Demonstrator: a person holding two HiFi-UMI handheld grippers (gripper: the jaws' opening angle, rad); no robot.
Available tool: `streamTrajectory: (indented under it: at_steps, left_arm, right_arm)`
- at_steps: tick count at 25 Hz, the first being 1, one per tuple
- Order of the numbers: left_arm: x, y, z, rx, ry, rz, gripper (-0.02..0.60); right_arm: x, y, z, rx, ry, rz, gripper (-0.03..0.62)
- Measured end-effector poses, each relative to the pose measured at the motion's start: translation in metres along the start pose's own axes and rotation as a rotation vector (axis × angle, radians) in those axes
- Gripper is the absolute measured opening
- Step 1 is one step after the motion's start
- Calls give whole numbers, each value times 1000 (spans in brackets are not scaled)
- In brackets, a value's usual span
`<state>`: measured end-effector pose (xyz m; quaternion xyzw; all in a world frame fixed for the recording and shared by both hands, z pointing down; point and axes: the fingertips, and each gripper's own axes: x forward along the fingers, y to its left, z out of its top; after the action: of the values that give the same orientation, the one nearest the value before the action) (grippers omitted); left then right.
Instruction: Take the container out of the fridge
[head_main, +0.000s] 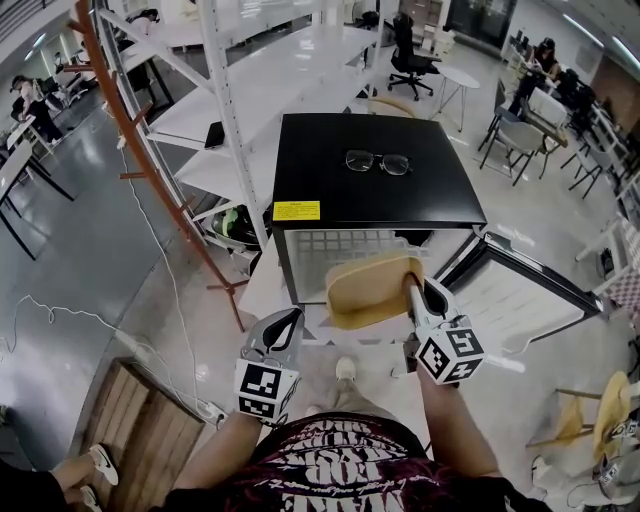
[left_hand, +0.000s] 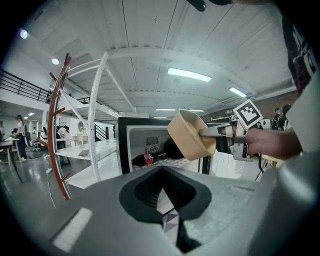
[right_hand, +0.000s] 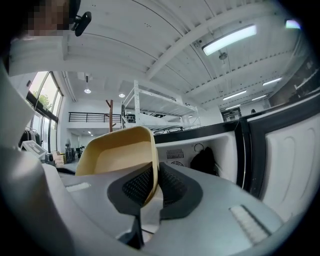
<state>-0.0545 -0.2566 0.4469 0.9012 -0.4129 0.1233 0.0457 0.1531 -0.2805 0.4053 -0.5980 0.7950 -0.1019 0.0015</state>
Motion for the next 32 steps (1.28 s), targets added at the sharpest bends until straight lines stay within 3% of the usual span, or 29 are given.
streamTrajectory:
  at_steps: [10, 32]
  left_arm:
    - [2, 5, -1, -2, -2, -2, 0]
    - [4, 3, 5, -9, -10, -13, 0]
  right_arm:
    - [-1, -3, 25, -21, -44, -21, 49]
    - [-3, -9, 13, -3, -9, -38, 45]
